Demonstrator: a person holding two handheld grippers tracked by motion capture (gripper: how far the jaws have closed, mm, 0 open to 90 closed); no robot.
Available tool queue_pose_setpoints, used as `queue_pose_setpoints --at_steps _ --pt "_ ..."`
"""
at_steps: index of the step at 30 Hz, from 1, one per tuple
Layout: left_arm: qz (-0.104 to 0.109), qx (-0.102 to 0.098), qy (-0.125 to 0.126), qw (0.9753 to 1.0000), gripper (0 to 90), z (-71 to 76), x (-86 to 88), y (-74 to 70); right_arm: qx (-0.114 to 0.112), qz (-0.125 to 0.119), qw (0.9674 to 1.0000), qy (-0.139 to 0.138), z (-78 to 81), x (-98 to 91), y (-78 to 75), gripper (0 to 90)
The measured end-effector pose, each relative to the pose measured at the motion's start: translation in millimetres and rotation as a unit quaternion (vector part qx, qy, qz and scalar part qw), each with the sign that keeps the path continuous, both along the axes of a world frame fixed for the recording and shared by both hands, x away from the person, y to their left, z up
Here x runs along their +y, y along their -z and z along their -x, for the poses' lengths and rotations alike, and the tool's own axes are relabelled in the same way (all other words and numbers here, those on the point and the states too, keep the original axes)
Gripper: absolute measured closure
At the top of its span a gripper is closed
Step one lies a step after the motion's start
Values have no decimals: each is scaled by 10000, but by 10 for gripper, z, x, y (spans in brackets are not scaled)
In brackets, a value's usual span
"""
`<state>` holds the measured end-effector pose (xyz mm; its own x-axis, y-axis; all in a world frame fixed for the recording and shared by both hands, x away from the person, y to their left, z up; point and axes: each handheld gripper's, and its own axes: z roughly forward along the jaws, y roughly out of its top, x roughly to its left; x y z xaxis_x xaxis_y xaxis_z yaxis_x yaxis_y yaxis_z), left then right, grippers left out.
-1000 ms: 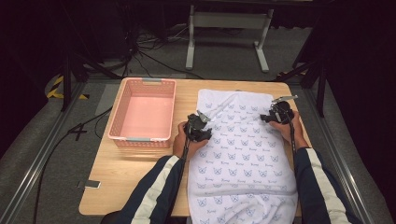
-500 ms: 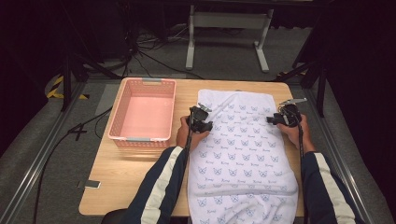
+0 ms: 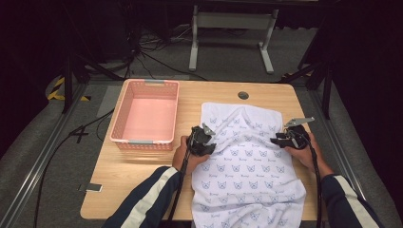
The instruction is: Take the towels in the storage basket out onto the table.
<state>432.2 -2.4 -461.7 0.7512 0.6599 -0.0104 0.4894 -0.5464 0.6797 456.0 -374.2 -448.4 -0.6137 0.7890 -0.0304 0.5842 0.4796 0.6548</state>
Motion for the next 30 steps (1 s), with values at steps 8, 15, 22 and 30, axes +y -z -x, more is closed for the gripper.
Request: queue_pose_setpoints --at_steps 8,15,22,30 --pt "-90 231 485 9985 571 407 77 -48 277 209 9990 -298 518 -59 -46 592" --pt "352 44 -39 9994 356 24 0 -165 -99 -56 9999 -1 420 -189 -222 527" --pt "210 12 -657 9976 329 -616 -232 -161 -278 -136 9966 758 -180 -300 -224 429" --pt "114 33 -1175 9930 300 -889 -260 19 15 -141 9941 1077 -487 -340 6 382"
